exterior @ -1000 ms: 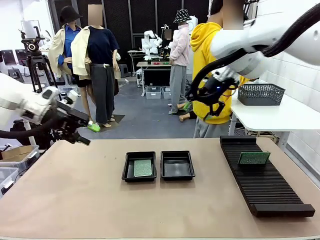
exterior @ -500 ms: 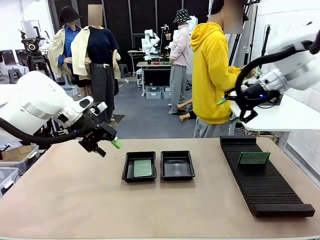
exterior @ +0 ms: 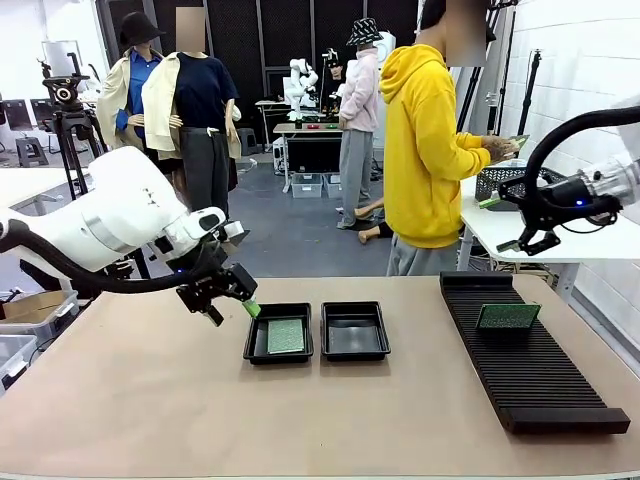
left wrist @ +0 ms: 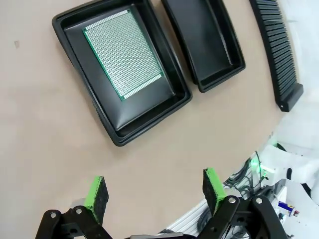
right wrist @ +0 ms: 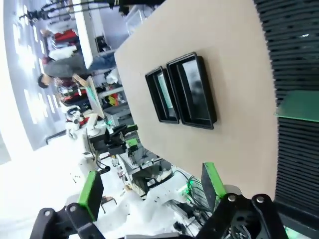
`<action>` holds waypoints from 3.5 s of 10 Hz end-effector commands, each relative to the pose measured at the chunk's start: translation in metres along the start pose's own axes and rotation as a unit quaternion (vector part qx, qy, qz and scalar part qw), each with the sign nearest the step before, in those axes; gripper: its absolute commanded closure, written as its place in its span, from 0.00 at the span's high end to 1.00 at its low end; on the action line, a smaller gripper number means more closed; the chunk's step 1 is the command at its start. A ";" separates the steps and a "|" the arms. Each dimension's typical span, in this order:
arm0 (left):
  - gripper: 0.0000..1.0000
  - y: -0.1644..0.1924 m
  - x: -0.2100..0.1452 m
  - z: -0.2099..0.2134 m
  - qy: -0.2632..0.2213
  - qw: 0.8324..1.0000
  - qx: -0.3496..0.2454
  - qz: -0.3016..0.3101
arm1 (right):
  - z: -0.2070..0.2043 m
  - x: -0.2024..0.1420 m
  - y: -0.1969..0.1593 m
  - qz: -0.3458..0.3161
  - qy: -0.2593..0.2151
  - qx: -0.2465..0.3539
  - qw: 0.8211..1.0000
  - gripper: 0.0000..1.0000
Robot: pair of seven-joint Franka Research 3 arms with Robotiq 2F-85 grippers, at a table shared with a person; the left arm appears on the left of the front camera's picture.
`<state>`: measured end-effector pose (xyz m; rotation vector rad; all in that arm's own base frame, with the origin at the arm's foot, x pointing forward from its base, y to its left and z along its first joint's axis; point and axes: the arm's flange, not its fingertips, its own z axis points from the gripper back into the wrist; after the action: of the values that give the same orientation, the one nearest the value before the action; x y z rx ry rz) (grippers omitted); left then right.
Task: Inspect and transfer BCBs to ESD trays.
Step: Pick up the ESD tray and place it on the left side of the table.
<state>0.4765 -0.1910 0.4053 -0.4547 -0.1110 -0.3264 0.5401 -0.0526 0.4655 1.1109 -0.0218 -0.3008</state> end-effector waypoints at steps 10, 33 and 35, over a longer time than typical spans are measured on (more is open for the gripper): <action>1.00 0.011 0.056 -0.076 -0.071 0.980 0.148 0.112 | 0.022 -0.019 -0.023 0.050 0.013 0.056 0.997 1.00; 0.00 0.029 0.062 -0.100 -0.062 0.979 0.140 0.132 | 0.022 -0.019 -0.023 0.050 0.013 0.056 0.997 1.00; 0.00 0.039 0.063 -0.089 -0.061 0.979 0.139 0.138 | 0.022 -0.019 -0.023 0.050 0.013 0.056 0.997 1.00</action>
<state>0.5493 -0.2262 0.3160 -0.2111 -0.2110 -0.0138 0.5115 -0.0799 0.4566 1.2442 -0.0818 -0.1803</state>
